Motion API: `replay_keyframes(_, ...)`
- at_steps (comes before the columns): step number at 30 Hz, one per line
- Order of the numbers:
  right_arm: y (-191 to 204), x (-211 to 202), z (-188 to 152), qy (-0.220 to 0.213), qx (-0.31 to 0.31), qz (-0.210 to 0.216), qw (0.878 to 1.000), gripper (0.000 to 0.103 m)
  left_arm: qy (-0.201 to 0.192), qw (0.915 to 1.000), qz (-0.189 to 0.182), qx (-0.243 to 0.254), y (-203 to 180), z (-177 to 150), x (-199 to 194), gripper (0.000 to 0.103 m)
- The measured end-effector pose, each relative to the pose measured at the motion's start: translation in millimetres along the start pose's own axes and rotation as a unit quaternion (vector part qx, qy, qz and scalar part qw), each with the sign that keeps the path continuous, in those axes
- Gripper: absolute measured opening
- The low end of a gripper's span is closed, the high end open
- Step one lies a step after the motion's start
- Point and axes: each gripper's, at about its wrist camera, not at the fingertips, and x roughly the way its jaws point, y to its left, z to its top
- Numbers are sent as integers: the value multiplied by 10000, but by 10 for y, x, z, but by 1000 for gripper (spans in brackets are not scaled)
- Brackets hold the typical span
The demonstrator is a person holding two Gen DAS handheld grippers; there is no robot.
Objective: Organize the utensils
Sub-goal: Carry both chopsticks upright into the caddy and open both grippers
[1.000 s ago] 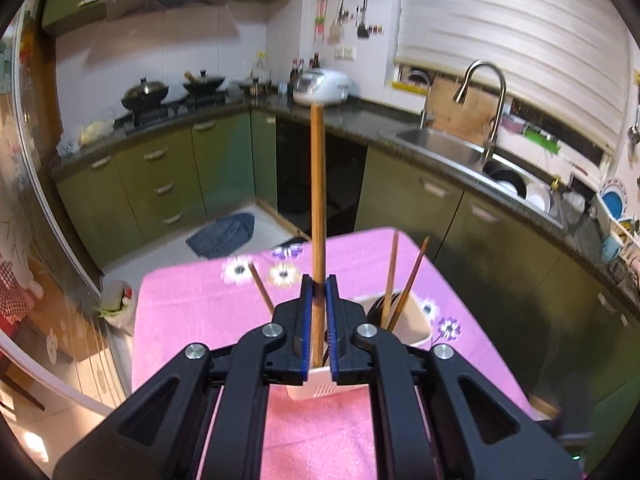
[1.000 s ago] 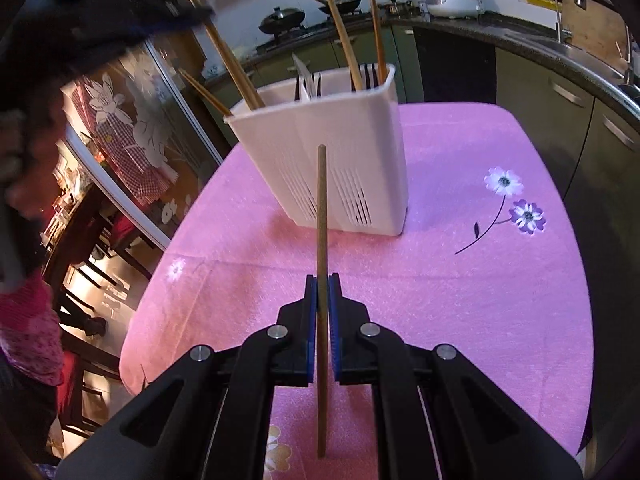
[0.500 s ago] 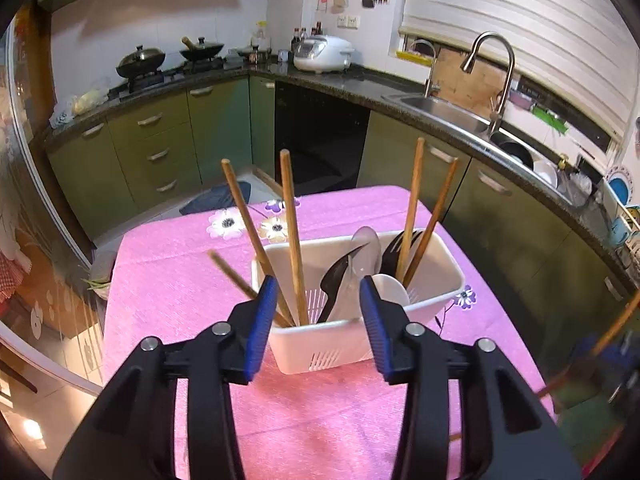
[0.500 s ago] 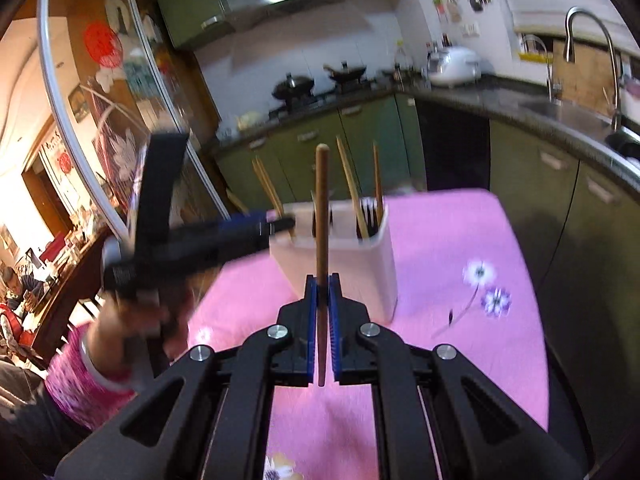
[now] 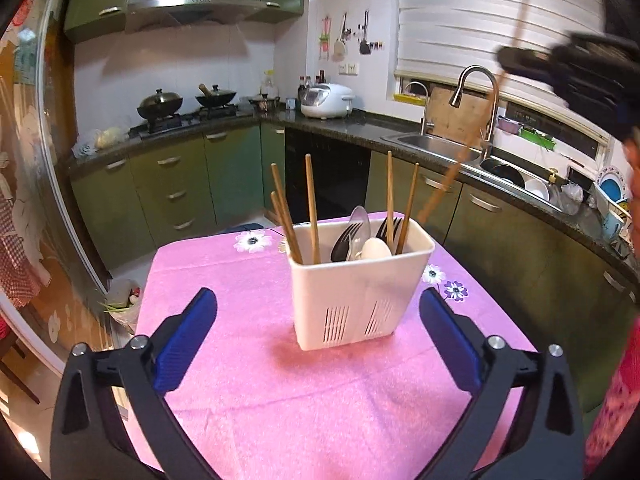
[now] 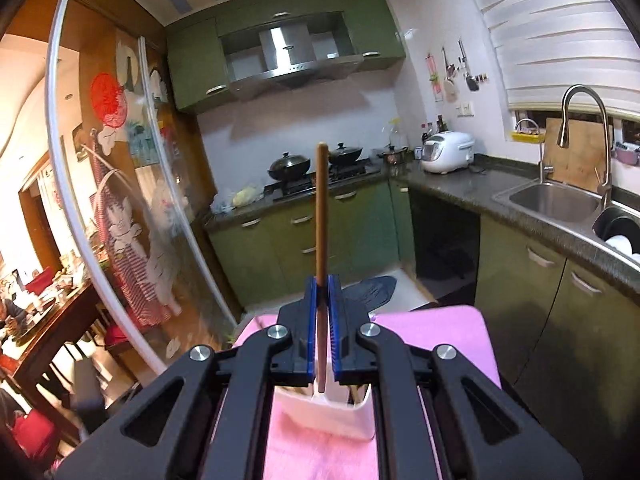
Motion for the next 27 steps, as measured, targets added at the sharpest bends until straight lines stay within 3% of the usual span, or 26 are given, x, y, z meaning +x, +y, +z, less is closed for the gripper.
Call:
replay_keyframes(5, -14, 380, -10, 166, -120, -338, 9992, 6, -109, 9999, 124, 27, 18, -102, -86, 97)
replay_keyframes(15, -92, 1056, -589, 782, -265, -491, 9954, 7, -70, 9996, 148, -215, 154, -209, -119, 97)
replay_keyframes(22, -82, 1314, -923, 1050, -380, -510, 9924, 7, -78, 9993, 165, -312, 191, -253, -153, 97)
replay_keyframes(24, -62, 1350, -974, 1077, -439, -542, 9917, 24, -56, 9993, 192, -318, 202, -266, -157, 97)
replay_keyframes(25, -62, 1366, -996, 1095, -454, -531, 9915, 41, -42, 9993, 197, -322, 203, -257, -148, 97)
replay_keyframes(26, -54, 1355, -1010, 1068, -463, -550, 9917, 48, -31, 9992, 203, -334, 208, -265, -148, 97)
replay_keyframes(27, -46, 1326, -1021, 1011, -478, -575, 9921, 49, -24, 9991, 212, -355, 214, -269, -148, 97)
